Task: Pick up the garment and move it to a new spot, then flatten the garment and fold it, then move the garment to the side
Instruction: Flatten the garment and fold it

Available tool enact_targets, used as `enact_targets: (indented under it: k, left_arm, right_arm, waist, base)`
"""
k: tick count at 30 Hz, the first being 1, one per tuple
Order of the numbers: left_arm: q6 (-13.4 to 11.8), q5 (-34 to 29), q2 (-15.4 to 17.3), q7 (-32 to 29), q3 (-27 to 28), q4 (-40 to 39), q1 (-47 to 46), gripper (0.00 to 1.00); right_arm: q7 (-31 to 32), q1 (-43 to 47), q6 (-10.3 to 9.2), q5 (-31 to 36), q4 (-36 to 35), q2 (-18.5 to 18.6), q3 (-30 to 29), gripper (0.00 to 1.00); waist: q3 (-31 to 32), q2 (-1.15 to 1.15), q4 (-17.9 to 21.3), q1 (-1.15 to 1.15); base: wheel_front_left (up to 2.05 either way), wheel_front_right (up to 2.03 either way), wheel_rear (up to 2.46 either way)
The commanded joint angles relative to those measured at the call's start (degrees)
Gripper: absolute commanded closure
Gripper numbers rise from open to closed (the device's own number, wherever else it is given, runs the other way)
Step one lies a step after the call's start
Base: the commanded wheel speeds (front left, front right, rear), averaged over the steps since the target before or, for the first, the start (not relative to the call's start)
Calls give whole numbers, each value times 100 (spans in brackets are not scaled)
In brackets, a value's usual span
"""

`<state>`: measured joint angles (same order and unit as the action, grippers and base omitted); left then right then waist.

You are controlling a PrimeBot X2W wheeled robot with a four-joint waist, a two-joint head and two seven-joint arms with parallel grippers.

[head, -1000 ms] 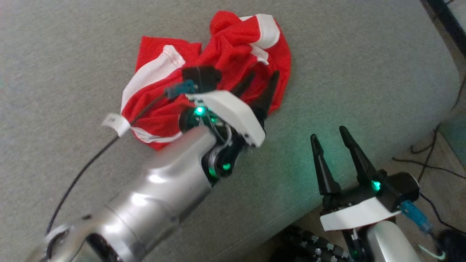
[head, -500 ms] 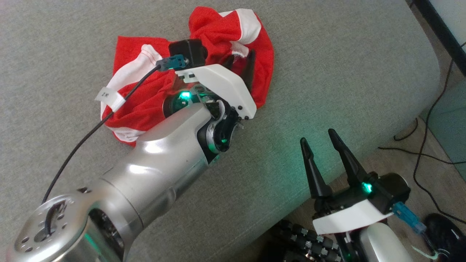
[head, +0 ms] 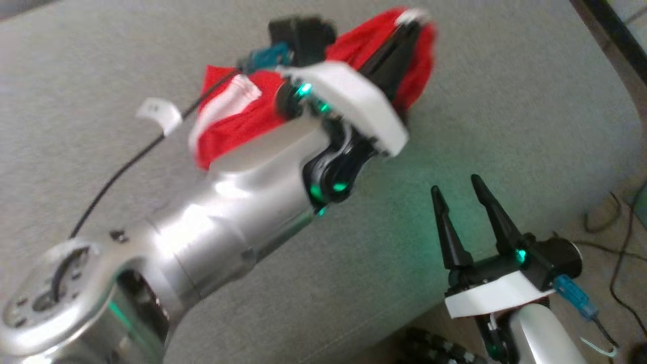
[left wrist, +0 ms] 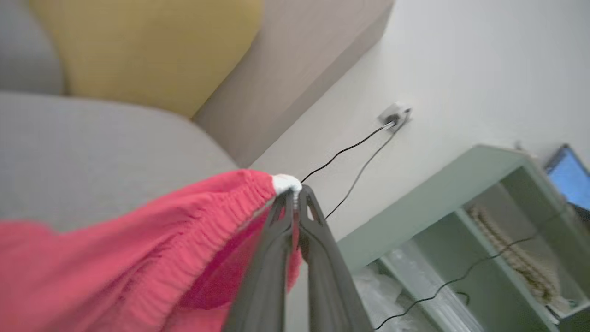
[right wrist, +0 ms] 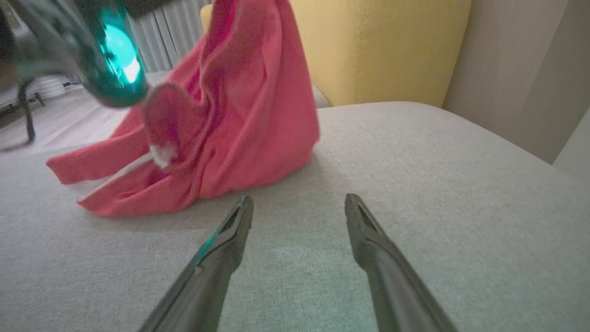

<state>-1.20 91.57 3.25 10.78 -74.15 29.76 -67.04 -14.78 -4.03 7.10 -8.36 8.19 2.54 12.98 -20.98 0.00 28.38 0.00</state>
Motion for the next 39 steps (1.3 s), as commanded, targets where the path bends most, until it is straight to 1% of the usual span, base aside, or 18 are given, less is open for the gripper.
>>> enact_targets:
  k: [1,5,8,9,11,12,16,19,22,26,29,32,35,39]
  left_arm:
    - [147,60,-37,123,124,-361,-532,100]
    - [316,-11,-37,281,196,-621,-1029,100]
    - [409,-134,-9,240,194,-625,-1213,100]
    - [436,-193,74,168,177,-610,-1205,100]
    - [479,-333,377,-21,137,-620,-1029,100]
    - [479,-333,377,-21,137,-620,-1029,100]
    - [534,-642,1176,-354,94,-927,-235,100]
    - [554,-740,1769,-407,86,-1285,547,100]
    - [563,-913,2249,-336,83,-1658,1254,100]
    - [445,-1368,2736,-228,82,-1950,1961,100]
    - [313,-1642,2950,-82,81,-2009,2240,100]
    - [202,-1821,3098,38,81,-2033,2390,100]
    - [120,-1951,3155,80,81,-2080,2454,100]
    - [93,-2012,3134,63,81,-2225,2518,100]
  right_arm:
    - [-22,66,39,109,-110,33,9,0]
    - [-22,177,39,306,-66,33,-257,0]
    - [-22,214,39,329,-114,33,-497,0]
    - [-22,223,39,362,-124,33,-544,0]
    - [-22,233,39,472,-148,33,-584,0]
    - [-22,233,39,472,-148,33,-584,0]
    - [-22,271,39,621,-281,33,-816,0]
    - [-22,296,39,668,-347,33,-977,0]
    - [-22,312,39,594,-321,33,-1155,0]
    - [-22,256,39,382,-190,33,-1249,0]
    - [-22,183,39,208,-18,124,-1238,0]
    - [-22,84,39,-15,230,248,-1195,0]
    - [-22,-36,39,-345,606,356,-1166,0]
    - [-22,-287,39,-731,1021,575,-956,0]
  waist:
    - [500,0,-459,0]
    - [897,0,-968,0]
    - [1050,0,-1402,0]
    - [1081,0,-1552,0]
    - [1139,0,-1806,0]
    - [1139,0,-1806,0]
    - [1107,0,-2284,0]
    - [1025,0,-2571,0]
    - [939,0,-2814,0]
    - [859,0,-3046,0]
    - [818,0,-3186,0]
    - [789,0,-3263,0]
    - [776,0,-3331,0]
    - [771,0,-3380,0]
  base:
    - [0,0,0]
    - [0,0,0]
    - [0,0,0]
    - [0,0,0]
    - [0,0,0]
    - [0,0,0]
    - [0,0,0]
    - [0,0,0]
    - [0,0,0]
    - [0,0,0]
    - [0,0,0]
    - [0,0,0]
    - [0,0,0]
    - [0,0,0]
